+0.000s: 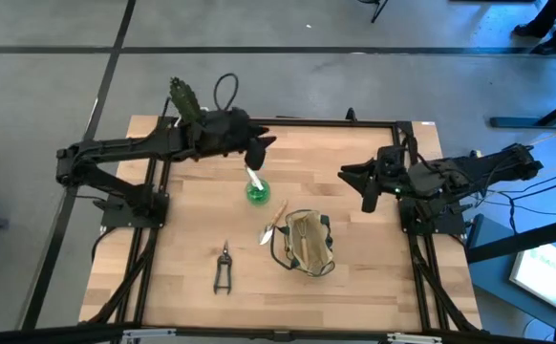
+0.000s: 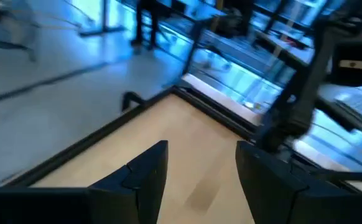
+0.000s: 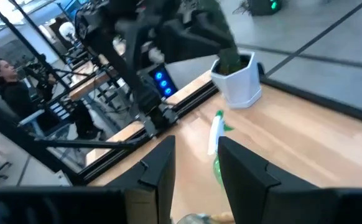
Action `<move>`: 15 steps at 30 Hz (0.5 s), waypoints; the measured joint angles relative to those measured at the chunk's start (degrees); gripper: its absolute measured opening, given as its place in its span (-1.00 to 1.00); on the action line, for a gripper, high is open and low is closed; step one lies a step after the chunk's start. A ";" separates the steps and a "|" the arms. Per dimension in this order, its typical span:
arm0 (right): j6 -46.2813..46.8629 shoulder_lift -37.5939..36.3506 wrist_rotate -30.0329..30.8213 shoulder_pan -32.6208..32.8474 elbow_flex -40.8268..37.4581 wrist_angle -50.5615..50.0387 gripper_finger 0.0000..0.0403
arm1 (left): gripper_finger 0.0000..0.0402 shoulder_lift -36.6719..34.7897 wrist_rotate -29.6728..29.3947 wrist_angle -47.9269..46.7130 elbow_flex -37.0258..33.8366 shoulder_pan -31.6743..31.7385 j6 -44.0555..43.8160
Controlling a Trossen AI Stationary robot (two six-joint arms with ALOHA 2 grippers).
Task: Pick & Place Garden tools in Gardening bag
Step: Put the green spray bottle into the light brown gardening bag
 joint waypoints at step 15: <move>1.08 0.91 -9.05 0.04 0.00 -0.02 -0.38 | -0.08 6.23 37.91 -12.06 0.00 7.83 21.19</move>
